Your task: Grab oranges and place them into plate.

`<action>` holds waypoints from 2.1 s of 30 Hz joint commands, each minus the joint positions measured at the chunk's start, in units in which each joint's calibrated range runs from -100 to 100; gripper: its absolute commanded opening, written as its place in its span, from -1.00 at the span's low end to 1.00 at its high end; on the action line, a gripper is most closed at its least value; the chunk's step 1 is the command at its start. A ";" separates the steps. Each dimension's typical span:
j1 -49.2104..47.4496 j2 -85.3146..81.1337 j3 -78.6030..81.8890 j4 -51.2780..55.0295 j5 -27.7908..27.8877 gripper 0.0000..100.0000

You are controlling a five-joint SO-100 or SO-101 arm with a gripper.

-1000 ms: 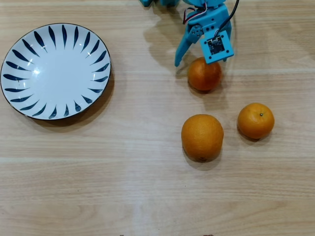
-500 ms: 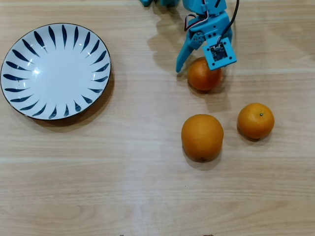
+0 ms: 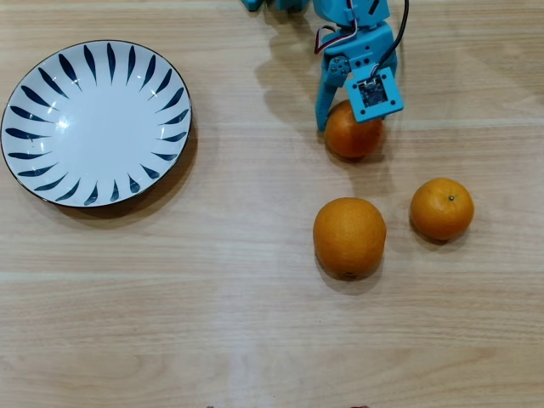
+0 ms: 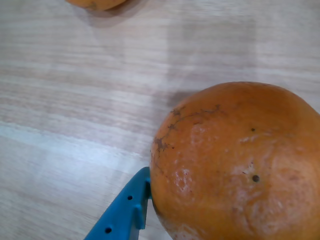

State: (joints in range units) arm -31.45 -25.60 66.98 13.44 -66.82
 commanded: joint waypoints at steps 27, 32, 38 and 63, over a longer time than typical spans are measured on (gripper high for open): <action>3.63 -1.53 -12.52 -0.59 4.93 -0.38; 14.27 -5.17 -14.51 -0.50 10.73 -0.39; 31.37 -8.04 -14.51 -1.02 16.33 -0.40; 65.96 -9.39 -13.79 -0.76 16.12 -0.36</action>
State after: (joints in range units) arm 35.75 -31.95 57.06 13.52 -50.97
